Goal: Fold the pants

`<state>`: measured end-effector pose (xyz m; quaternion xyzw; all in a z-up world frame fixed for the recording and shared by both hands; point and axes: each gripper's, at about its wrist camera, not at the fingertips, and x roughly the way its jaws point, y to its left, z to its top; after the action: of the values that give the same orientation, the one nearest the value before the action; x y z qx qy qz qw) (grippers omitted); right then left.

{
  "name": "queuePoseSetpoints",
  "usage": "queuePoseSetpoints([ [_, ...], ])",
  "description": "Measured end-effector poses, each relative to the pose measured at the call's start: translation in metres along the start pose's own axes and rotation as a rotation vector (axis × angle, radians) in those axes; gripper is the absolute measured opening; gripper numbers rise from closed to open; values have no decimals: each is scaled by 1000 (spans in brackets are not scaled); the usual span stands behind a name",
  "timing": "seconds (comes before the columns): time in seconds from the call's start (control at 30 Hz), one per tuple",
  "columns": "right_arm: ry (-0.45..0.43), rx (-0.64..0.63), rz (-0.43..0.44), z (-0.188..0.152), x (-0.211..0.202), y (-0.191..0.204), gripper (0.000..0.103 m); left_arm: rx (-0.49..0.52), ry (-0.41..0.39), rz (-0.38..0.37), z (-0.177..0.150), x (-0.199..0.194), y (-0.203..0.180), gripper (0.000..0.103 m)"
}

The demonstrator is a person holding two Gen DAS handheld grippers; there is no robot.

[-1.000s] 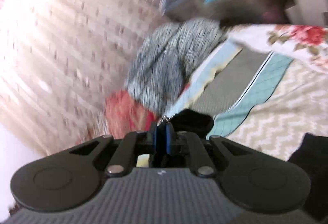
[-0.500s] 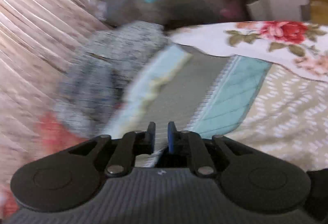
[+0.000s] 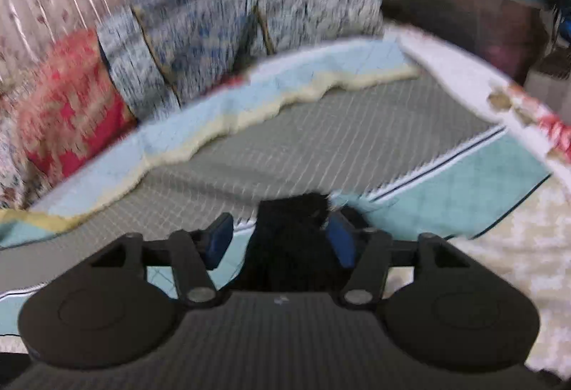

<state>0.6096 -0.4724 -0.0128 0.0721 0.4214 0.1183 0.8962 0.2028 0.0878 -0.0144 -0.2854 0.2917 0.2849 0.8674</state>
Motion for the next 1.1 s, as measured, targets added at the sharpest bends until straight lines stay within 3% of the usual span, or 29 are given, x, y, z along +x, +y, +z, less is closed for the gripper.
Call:
queuePoseSetpoints([
  [0.03, 59, 8, -13, -4, 14, 3, 56, -6, -4, -4, 1, -3, 2, 9],
  [0.07, 126, 8, -8, -13, 26, 5, 41, -11, -12, -9, 1, -6, 3, 9],
  [0.1, 164, 4, -4, -20, 38, 7, 10, -11, -23, -11, 1, -9, 4, 9],
  [0.13, 168, 8, -16, -21, 44, 7, 8, -8, -34, -4, 3, -10, 4, 9],
  [0.2, 38, 118, 5, -8, 38, -7, 7, -16, -63, 13, 7, -13, 6, 9],
  [0.27, -177, 283, 103, 9, 18, -30, 7, -73, -62, -8, 12, -7, 9, 9],
  [0.3, -215, 313, 106, 13, 17, -36, 13, -79, -48, -5, 11, 1, 8, 9],
  [0.33, -210, 316, 76, 18, 21, -38, 34, -63, -29, 15, 9, 10, 4, 16],
  [0.37, -166, 306, 38, 21, 30, -39, 46, -31, 7, 47, 4, 24, -2, 24],
  [0.4, -103, 290, 24, 23, 39, -40, 52, -10, 42, 71, 0, 35, -5, 30],
  [0.43, -82, 277, 16, 21, 40, -42, 52, 1, 76, 94, -5, 42, -8, 45],
  [0.47, -103, 274, 15, 17, 36, -45, 52, 3, 98, 104, -8, 45, -9, 54],
  [0.6, -139, 295, 55, 6, 7, -74, 52, 37, 105, 95, -17, 23, -5, 64],
  [0.67, -155, 307, 71, 0, -14, -91, 52, 38, 107, 65, -20, -1, 2, 73],
  [0.83, -180, 317, 128, -32, -89, -122, 52, 33, 93, 48, -40, -74, 33, 83],
  [0.97, -248, 319, 102, -79, -144, -152, 52, -75, 195, 25, -69, -115, 67, 87],
  [1.1, -238, 333, 29, -112, -176, -183, 52, -153, 300, -53, -103, -134, 86, 90],
])
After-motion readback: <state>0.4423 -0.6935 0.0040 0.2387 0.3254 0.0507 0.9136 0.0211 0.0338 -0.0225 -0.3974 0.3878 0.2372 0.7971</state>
